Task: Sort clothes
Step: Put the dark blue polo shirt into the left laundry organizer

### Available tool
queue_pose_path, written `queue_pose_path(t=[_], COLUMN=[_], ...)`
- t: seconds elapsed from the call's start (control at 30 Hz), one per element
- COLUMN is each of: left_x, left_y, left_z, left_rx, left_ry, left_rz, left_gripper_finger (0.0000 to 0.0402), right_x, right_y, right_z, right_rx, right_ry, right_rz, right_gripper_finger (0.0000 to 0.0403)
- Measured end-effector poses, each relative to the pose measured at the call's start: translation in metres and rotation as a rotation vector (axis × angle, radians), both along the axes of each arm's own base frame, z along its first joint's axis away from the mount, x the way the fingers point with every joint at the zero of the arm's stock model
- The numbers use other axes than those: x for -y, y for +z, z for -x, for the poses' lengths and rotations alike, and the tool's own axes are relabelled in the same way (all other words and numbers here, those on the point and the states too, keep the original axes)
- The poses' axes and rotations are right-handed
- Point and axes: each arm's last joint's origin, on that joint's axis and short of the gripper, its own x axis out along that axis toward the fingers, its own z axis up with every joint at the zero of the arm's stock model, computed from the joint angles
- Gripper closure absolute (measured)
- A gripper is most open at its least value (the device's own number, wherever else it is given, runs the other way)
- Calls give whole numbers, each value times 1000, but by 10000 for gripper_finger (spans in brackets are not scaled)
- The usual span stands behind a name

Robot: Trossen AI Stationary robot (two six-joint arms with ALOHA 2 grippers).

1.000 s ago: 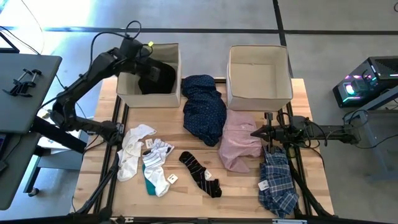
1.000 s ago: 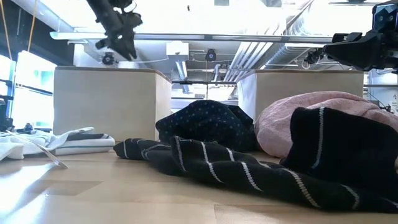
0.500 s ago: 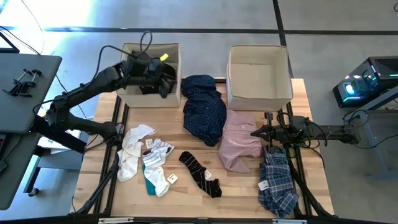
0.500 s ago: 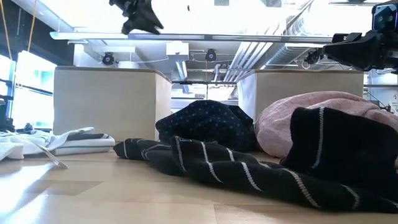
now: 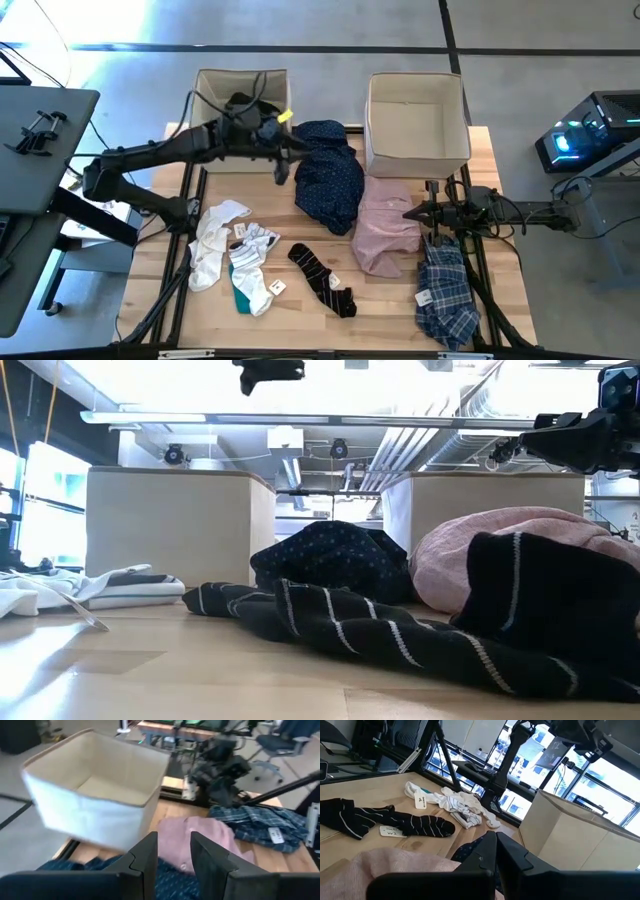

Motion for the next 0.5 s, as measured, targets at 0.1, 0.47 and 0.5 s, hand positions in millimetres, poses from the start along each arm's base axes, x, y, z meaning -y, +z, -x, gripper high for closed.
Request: queue_pose_path(t=[0.1,0.47,0.5], left_x=[7,21,20], left_y=[-4,-36,-39], left_z=[-13,-56,-58], left_rx=[23,0,-9], left_ry=[-37,-77,-77], left_rz=[-10,70,76], left_gripper_finger=[299,262,254], right_x=[0,0,0], right_y=[0,0,0], right_z=[0,0,0], right_rx=[0,0,0], right_ry=[0,1,1], right_rz=[0,0,0], right_gripper_finger=[402,402,402])
